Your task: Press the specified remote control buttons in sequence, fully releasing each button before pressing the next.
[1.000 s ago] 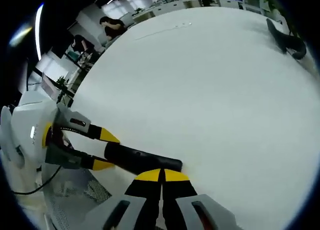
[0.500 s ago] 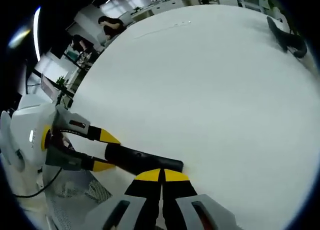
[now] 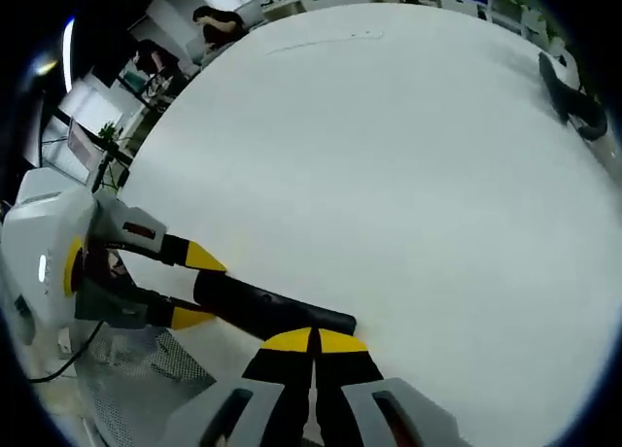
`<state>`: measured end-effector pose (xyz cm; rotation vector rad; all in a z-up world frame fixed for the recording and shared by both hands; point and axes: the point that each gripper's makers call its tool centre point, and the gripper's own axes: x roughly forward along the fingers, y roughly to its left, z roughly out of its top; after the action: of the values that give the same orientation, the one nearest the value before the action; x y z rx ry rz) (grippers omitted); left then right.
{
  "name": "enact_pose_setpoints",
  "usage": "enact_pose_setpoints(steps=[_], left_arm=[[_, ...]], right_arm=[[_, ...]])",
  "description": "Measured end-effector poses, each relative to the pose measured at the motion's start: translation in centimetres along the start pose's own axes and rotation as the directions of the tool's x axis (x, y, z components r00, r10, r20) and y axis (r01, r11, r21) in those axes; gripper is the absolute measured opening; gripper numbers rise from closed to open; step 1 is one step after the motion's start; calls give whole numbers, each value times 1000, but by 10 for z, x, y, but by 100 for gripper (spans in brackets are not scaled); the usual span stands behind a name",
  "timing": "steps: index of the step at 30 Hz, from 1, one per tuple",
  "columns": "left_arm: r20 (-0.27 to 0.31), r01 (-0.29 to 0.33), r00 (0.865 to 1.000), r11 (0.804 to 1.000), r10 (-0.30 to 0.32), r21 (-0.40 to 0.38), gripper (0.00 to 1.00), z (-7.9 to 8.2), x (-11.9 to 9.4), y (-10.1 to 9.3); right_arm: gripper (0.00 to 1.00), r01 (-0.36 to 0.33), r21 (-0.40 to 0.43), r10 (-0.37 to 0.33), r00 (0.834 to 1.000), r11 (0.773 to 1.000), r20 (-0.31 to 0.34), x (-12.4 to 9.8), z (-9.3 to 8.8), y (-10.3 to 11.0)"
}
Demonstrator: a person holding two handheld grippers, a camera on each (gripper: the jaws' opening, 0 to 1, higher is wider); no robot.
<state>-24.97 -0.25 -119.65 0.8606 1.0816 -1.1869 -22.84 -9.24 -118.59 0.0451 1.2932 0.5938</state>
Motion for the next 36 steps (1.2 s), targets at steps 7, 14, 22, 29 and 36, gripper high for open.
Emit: enact_pose_setpoints(steps=[7,14,22,29,36], left_arm=[[7,3,1000,1000,-3,1,22,0,0,0],[-3,7,1000,1000,-7,3,22,0,0,0],[0,8,1000,1000,-8,4,22,0,0,0],[11,7,1000,1000,-7,0,22,0,0,0],[16,10,1000,1000,-10,-3,22,0,0,0]], right_arm=[[0,10,37,-11,1000,999,18,-1,-1,1],[0,6,34,-7,1000,999,31,-1,0,0],[0,-27,35,26,999,999,40,1,2,5],[0,-39,16,38,999,999,21,3,0,11],[0,-21,-1,21,1000,1000,14,4,0,11]])
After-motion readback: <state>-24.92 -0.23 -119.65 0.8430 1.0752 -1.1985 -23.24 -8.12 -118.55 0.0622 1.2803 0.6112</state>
